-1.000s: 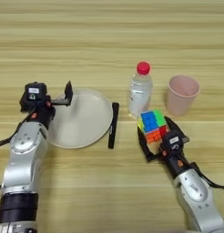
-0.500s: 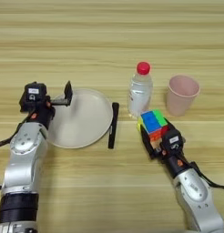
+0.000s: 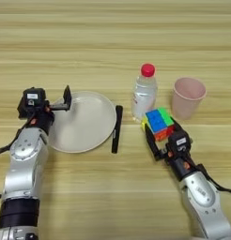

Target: Move the objects on the table

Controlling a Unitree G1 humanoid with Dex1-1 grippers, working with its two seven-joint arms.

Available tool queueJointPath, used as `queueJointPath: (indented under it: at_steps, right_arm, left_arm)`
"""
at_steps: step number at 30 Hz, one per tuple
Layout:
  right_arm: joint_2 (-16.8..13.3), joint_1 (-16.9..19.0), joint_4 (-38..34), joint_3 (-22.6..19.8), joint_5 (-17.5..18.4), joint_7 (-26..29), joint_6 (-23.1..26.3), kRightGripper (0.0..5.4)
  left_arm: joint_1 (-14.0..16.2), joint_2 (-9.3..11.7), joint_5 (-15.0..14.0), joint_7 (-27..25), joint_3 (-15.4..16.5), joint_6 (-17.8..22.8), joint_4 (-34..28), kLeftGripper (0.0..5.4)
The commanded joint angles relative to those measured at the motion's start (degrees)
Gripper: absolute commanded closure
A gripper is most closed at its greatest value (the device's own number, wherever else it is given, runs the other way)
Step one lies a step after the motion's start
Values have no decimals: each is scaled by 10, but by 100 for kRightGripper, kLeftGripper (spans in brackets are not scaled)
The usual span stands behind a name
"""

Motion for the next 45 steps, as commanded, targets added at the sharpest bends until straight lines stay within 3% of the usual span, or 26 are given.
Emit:
queueJointPath:
  at_steps: [1,11,19,27,33,45]
  right_arm:
    - [6,2,-27,11,-1,1,19,207]
    - [24,-6,-54,58,1,18,49,207]
    - [41,-45,-55,91,-6,26,75,207]
    - [62,-112,-10,102,-12,13,114,207]
    - [76,-155,33,107,3,21,120,207]
    - [119,-265,193,94,61,48,76,207]
  left_arm:
    - [-9,1,8,4,1,-8,6,0]
    - [-12,1,7,6,2,-11,8,0]
    - [-12,0,9,8,0,-12,7,0]
    - [-7,-3,10,14,-1,-11,1,0]
    - [-4,-7,11,20,-4,-11,-1,0]
    - [4,-10,16,26,-4,-11,-9,0]
